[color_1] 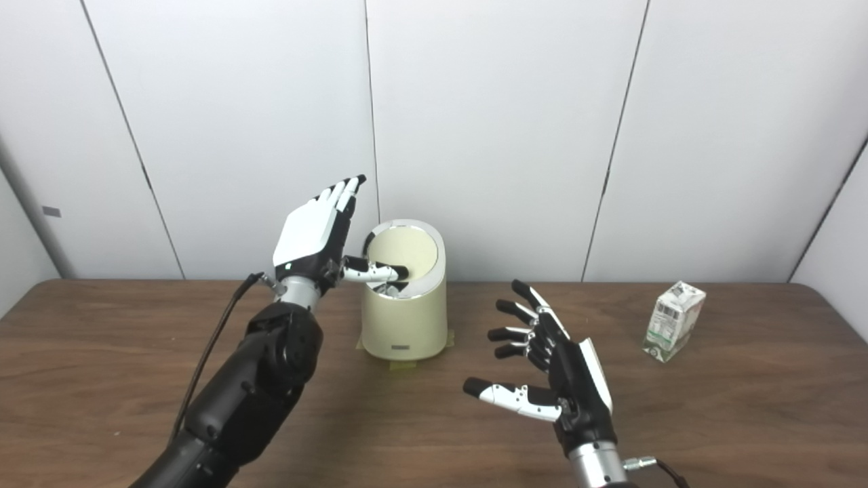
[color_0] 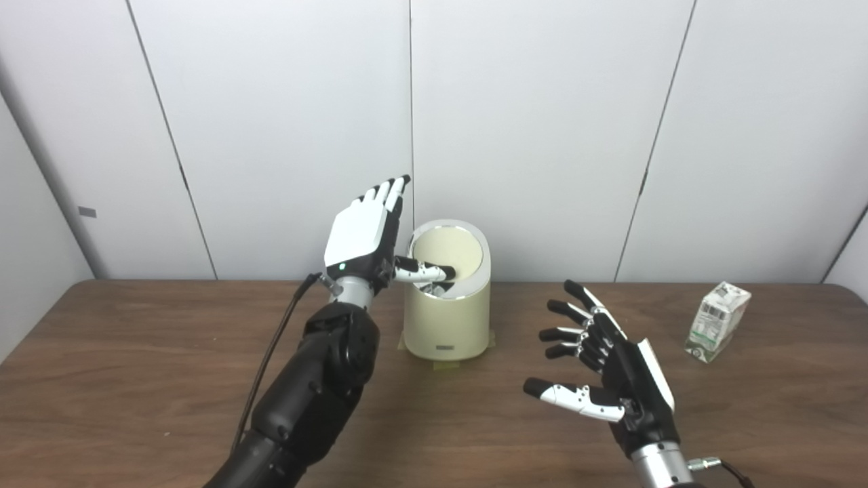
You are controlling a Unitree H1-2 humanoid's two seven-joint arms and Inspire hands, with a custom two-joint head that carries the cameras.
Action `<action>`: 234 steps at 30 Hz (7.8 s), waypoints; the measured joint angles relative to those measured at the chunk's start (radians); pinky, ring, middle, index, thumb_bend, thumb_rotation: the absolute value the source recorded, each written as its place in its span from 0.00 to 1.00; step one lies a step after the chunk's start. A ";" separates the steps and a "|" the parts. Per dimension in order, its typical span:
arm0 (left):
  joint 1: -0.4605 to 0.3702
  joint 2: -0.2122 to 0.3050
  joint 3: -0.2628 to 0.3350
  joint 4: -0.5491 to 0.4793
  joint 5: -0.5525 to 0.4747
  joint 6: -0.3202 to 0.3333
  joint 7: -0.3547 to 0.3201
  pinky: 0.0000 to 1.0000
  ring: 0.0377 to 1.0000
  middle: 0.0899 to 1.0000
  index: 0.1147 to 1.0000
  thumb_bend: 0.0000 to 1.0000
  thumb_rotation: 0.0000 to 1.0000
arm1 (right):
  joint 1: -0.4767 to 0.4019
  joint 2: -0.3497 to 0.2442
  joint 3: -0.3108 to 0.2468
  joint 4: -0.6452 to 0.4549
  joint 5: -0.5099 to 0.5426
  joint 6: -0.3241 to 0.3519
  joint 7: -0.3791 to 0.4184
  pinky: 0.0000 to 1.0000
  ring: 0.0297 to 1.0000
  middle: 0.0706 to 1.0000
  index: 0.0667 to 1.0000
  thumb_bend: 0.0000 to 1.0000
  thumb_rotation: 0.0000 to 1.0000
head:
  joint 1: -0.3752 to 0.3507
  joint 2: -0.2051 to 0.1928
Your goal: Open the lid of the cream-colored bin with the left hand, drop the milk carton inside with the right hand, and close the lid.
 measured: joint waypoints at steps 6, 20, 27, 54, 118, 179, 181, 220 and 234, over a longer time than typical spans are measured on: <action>-0.040 0.059 -0.100 -0.016 0.118 -0.004 -0.064 1.00 1.00 1.00 1.00 1.00 0.13 | 0.000 0.000 0.000 0.000 0.000 0.001 -0.001 0.57 0.65 0.80 0.88 0.73 0.14 | 0.000 0.003; 0.057 -0.027 0.107 -0.159 -0.091 -0.046 -0.131 1.00 1.00 1.00 1.00 0.91 0.19 | 0.000 0.004 0.004 -0.006 -0.005 0.010 -0.001 0.56 0.65 0.80 0.88 0.72 0.14 | 0.002 0.003; 0.127 -0.024 0.205 -0.296 -0.194 -0.154 -0.093 0.99 1.00 1.00 1.00 0.87 0.22 | 0.001 0.004 0.002 -0.005 -0.004 0.010 -0.001 0.52 0.63 0.80 0.88 0.70 0.13 | 0.003 0.003; 0.628 -0.070 0.394 -0.492 -0.622 -0.317 -0.136 0.60 0.66 0.70 0.74 0.83 0.14 | 0.004 -0.031 -0.056 0.021 0.015 -0.054 -0.003 0.60 0.72 0.82 0.87 0.76 0.20 | -0.017 -0.028; 0.642 0.015 0.470 -0.453 -0.667 -0.350 -0.183 0.62 0.73 0.78 0.80 0.67 0.06 | -0.296 -0.391 -0.167 0.461 -0.298 0.303 -0.128 0.72 0.84 0.88 0.88 0.86 0.18 | -0.417 -0.095; 0.646 0.017 0.458 -0.556 -0.665 -0.285 -0.226 0.61 0.71 0.76 0.79 0.62 0.00 | -0.327 -0.263 -0.198 0.659 -0.211 0.068 -0.461 0.32 0.37 0.41 0.48 0.53 0.00 | -0.403 -0.040; 0.646 0.017 0.456 -0.557 -0.662 -0.277 -0.226 0.61 0.71 0.76 0.79 0.61 0.00 | -0.328 -0.263 -0.196 0.660 -0.211 0.064 -0.463 0.32 0.36 0.41 0.47 0.53 0.00 | -0.403 -0.040; 0.636 -0.019 0.418 -0.507 -0.595 -0.275 -0.201 0.60 0.68 0.74 0.76 0.69 0.00 | -0.419 -0.051 -0.065 0.242 -0.223 0.174 -0.314 0.30 0.33 0.39 0.50 0.52 0.00 | -0.230 -0.057; 0.639 -0.059 0.382 -0.484 -0.563 -0.283 -0.161 0.59 0.69 0.74 0.77 0.71 0.05 | -0.489 0.096 -0.013 0.197 -0.239 0.235 -0.286 0.29 0.32 0.39 0.50 0.52 0.00 | -0.123 -0.045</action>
